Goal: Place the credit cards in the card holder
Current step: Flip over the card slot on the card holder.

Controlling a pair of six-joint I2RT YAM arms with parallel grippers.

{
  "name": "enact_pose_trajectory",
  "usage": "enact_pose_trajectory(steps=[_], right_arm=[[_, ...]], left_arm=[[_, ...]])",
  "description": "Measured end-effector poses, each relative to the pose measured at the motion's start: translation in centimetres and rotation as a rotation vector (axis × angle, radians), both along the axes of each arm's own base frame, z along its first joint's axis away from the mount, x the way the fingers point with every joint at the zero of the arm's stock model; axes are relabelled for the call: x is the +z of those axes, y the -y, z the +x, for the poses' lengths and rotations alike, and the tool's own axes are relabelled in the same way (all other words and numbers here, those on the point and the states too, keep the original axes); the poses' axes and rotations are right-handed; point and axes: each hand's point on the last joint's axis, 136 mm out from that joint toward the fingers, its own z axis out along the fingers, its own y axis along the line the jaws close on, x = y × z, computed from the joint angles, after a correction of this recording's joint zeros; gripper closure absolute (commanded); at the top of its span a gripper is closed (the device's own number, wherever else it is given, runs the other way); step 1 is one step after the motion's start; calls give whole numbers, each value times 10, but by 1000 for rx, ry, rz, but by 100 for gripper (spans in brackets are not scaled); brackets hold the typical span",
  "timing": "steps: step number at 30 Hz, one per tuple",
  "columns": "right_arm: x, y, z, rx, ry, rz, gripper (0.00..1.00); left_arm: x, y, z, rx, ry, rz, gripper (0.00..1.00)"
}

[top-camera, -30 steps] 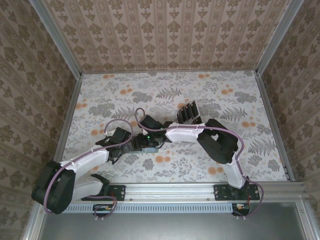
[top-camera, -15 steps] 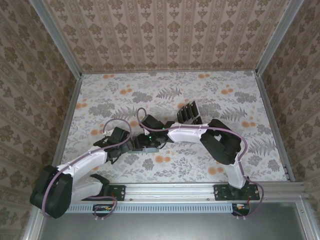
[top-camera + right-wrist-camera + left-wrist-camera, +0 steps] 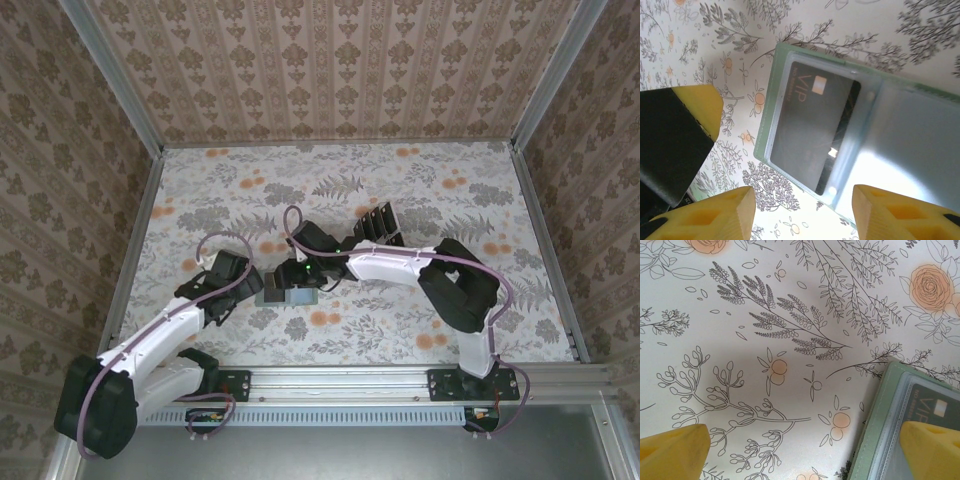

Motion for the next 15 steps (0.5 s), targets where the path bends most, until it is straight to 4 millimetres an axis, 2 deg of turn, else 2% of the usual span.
enact_pose_trajectory(steps=[9,15], right_arm=[[34,29,15,-35,103,-43,47],[25,37,14,-17,104,-91,47]], left_arm=[[0,7,1,-59,-17,0,0],[-9,10,1,-92,-66,21,0]])
